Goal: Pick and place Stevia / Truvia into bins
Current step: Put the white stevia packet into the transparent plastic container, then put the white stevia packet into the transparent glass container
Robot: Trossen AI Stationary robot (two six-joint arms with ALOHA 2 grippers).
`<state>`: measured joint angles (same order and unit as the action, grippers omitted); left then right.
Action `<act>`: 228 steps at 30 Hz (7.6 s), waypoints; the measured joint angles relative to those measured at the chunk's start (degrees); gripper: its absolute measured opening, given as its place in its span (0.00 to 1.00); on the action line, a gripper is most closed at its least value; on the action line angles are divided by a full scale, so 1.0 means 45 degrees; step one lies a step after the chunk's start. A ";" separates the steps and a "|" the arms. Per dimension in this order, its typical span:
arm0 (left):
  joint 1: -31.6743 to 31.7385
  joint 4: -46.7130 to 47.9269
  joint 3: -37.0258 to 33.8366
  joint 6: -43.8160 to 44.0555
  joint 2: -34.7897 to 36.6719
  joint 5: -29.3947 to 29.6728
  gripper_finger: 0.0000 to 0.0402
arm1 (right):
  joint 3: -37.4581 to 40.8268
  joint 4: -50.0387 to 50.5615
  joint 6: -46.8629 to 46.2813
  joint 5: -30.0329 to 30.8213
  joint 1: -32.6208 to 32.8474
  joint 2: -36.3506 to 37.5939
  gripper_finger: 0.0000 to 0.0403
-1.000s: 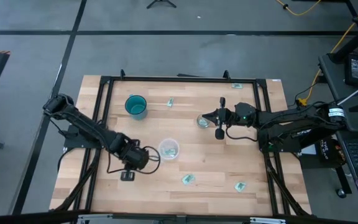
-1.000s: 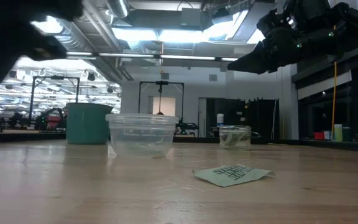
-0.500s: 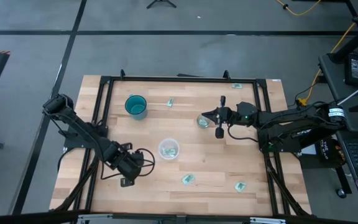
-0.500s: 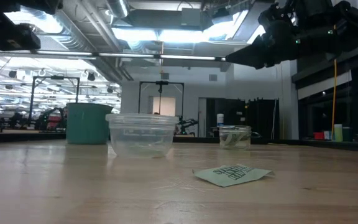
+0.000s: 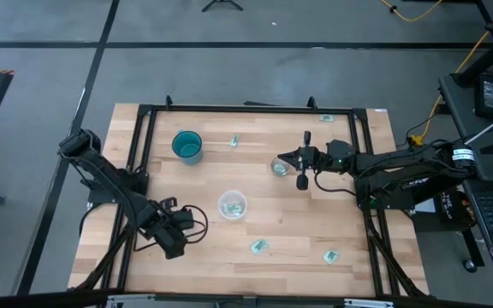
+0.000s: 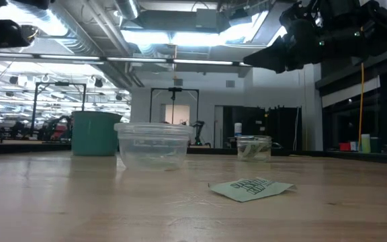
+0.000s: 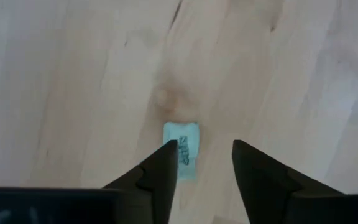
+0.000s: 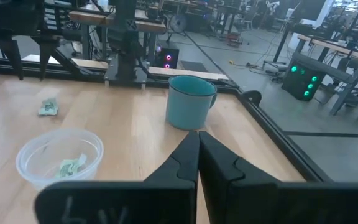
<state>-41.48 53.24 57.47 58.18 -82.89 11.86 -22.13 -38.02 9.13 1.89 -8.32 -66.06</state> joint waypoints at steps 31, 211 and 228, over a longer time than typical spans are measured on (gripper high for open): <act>-0.1081 0.0586 -0.0621 0.4164 -0.2118 -0.0081 0.45 | 0.0000 -0.0194 -0.0350 0.0000 0.0000 0.0000 0.04; 0.7439 -0.5404 -0.0170 -1.4808 0.1226 -0.0870 0.01 | 0.0000 0.1568 -0.1603 -0.0257 0.0073 -0.0238 0.03; 0.8103 -1.3363 -0.6322 -1.5675 0.3366 -0.0894 0.01 | 0.0000 0.4083 -0.2607 0.2049 0.0595 -0.0233 0.03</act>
<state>-5.02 -6.89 29.03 -12.36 -67.75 7.84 -22.13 -19.64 -2.61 11.11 -5.64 -67.11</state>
